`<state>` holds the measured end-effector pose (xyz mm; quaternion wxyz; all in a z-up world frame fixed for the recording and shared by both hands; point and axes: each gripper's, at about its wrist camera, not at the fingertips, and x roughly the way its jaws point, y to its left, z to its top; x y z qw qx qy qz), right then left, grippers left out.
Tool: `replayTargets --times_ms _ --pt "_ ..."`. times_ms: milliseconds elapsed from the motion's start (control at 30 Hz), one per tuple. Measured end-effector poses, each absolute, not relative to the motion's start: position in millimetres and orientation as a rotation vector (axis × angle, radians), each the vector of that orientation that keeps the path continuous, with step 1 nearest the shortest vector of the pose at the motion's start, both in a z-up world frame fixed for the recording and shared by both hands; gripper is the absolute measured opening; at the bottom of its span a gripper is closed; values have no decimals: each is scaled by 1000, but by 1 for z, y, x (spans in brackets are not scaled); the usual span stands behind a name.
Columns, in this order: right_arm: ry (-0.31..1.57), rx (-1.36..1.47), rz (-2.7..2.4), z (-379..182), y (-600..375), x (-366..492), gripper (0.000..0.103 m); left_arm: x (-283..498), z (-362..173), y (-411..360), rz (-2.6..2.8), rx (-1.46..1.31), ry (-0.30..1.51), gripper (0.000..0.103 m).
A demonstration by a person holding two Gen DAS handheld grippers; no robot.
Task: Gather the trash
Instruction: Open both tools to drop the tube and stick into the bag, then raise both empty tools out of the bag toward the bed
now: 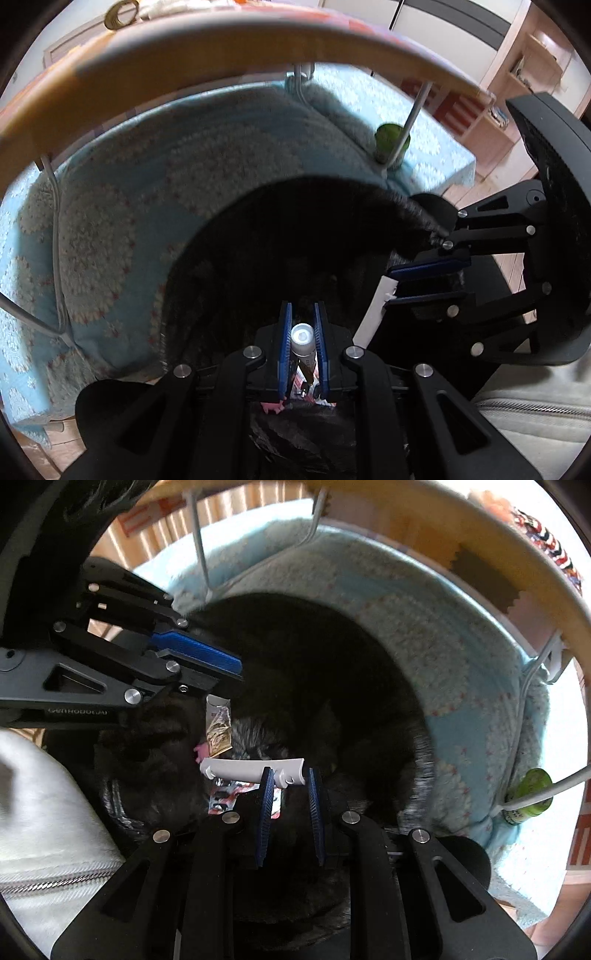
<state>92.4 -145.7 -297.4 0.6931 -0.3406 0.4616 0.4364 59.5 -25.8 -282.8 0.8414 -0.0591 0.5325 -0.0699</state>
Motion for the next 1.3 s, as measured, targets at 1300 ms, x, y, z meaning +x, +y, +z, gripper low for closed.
replayTargets --times_ms 1300 --pt "883 -539 981 -209 -166 96 45 34 -180 -24 -134 -115 898 43"
